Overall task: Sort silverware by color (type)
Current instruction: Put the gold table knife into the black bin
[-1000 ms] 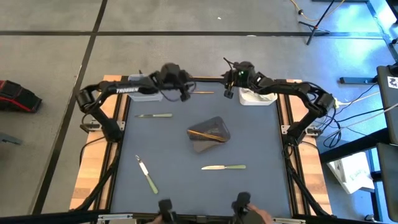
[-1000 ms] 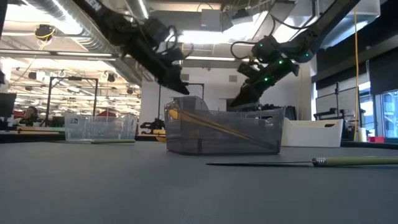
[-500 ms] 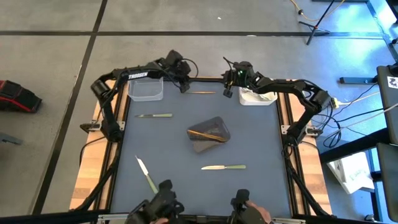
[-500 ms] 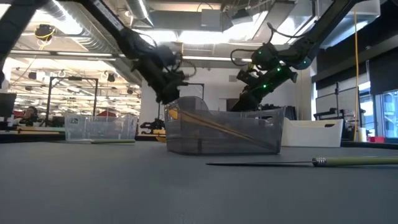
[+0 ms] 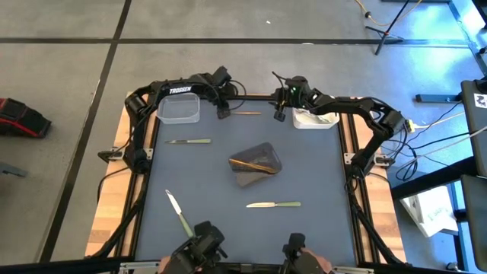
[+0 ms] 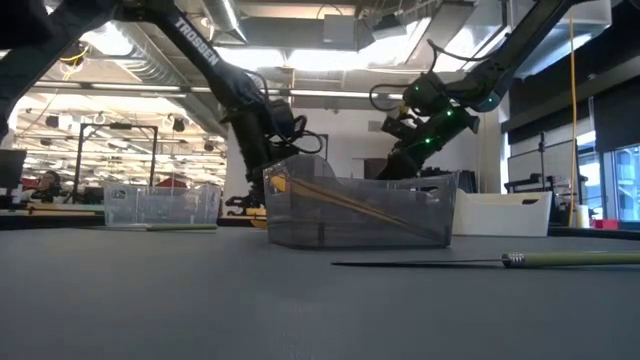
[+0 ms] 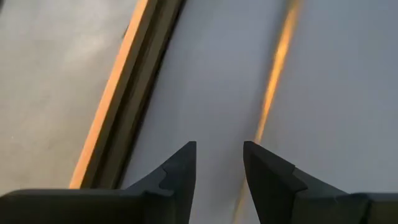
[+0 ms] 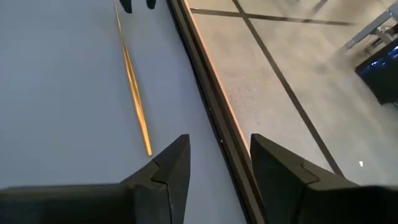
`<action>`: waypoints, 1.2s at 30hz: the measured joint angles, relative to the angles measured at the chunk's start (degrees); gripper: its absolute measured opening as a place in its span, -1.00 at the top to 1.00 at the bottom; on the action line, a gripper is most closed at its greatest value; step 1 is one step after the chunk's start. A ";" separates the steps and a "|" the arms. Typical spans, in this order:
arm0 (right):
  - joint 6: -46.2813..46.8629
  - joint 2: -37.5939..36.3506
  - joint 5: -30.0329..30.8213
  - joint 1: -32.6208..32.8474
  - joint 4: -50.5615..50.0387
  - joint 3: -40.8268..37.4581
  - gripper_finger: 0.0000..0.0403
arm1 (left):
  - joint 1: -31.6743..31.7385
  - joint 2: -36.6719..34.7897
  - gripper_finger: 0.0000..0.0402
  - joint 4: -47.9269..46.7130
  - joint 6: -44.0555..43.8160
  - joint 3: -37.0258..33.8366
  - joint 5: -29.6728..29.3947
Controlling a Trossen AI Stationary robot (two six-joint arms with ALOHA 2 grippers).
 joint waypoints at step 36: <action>1.95 -0.02 -3.41 0.02 -0.36 -0.46 0.23 | -0.48 5.76 0.45 -1.71 4.46 -0.07 1.18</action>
